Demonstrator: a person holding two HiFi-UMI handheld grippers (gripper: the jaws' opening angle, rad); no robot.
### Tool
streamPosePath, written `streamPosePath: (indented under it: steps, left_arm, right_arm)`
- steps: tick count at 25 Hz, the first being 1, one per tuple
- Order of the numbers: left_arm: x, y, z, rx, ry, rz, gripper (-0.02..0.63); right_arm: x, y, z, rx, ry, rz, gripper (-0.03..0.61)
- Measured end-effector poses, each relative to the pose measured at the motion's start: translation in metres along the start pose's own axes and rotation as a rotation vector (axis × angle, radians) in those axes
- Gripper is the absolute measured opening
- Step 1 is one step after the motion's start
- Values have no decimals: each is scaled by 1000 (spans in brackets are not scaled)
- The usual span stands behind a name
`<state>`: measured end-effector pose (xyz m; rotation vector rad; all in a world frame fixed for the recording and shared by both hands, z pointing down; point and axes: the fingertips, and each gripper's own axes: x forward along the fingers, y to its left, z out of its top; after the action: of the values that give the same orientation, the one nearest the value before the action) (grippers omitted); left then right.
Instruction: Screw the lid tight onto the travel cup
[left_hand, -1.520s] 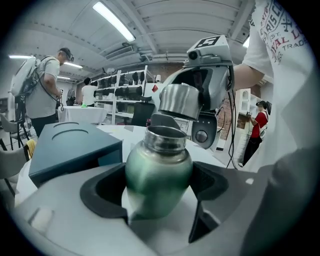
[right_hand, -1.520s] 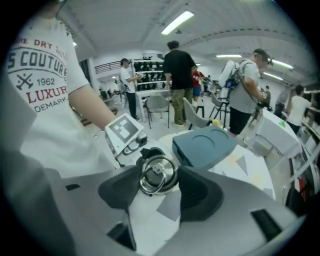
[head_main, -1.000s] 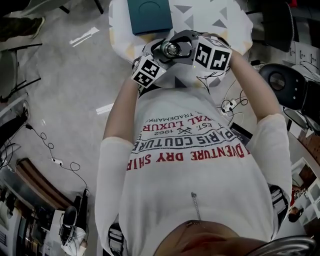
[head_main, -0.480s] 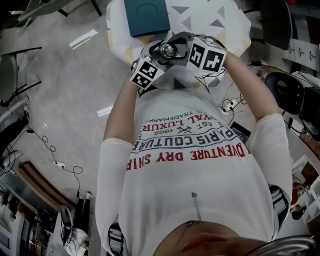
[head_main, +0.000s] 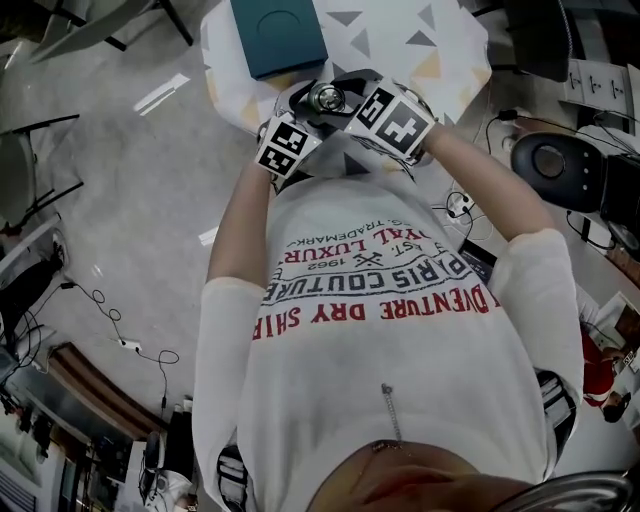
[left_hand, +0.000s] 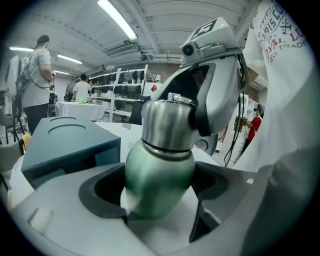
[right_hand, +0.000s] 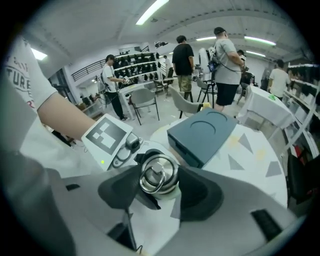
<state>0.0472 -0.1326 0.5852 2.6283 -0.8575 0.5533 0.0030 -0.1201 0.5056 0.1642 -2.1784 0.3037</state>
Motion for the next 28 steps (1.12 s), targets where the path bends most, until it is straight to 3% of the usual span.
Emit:
streamPosePath:
  steps: [4,7,11,15,18,21,28]
  left_arm:
    - [0,0,0,-2,1,2,397]
    - [0,-3,-1,-4,7,1,397]
    - [3,-1,-1,0,11,-3,397]
    - [2,-2,-3,-4,13,2,397]
    - [1,-4,-2,0,17,4,397]
    - [1,-5,-4,-1,28,8,397]
    - [0,-6,-5,6,40,4,399]
  right_arm:
    - [0,-2,-2,50,22,-54,241]
    - [-1,3,-3,3,16,-20,242]
    - [-6,8,-4,-188,3,85,293]
    - [-10,11,-14,-465,69,212,295]
    - [-10,8,-20,-617,132,264,295]
    - [-8,5,-22,-688,195,304,293]
    - [-7,16,-18,-782,229,412,267]
